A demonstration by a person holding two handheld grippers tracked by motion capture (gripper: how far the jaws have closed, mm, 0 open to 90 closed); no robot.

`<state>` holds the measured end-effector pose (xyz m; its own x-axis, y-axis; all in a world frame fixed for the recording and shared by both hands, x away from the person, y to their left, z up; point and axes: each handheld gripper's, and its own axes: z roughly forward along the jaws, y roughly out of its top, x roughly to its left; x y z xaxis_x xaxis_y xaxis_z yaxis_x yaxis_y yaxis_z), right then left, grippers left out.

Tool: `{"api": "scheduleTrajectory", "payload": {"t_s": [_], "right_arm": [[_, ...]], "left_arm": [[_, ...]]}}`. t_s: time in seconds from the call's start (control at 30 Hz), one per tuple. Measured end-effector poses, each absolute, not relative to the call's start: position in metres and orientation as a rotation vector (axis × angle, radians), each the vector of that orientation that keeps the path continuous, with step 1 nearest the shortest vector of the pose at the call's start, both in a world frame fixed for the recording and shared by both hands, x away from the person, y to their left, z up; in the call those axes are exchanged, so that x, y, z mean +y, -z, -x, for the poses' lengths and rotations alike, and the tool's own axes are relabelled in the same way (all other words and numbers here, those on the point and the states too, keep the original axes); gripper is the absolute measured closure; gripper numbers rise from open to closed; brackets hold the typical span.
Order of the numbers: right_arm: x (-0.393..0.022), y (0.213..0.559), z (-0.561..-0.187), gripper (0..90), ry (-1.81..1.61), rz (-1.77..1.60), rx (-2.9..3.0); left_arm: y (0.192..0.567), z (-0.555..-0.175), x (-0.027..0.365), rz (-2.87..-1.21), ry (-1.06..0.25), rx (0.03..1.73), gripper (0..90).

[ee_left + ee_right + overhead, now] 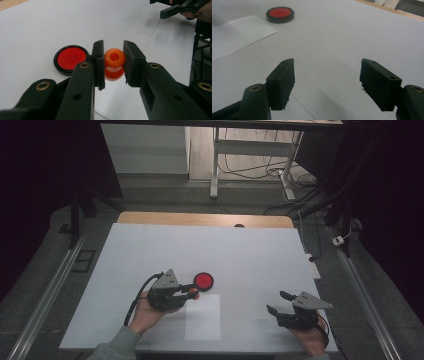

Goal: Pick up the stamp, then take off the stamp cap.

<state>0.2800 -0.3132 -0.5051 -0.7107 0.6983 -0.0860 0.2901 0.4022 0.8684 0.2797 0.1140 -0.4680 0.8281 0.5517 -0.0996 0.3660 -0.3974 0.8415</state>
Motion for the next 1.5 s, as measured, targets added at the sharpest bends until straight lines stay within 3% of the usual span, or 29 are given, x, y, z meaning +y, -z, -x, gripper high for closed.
{"api": "scheduleTrajectory", "payload": {"t_s": [1.5], "right_arm": [[-0.295,0.501,-0.276,28.4,-1.265,-0.784,2.251]], "left_arm": [[0.470,-0.280,0.111,-2.039,-0.232,0.664,72.6]]}}
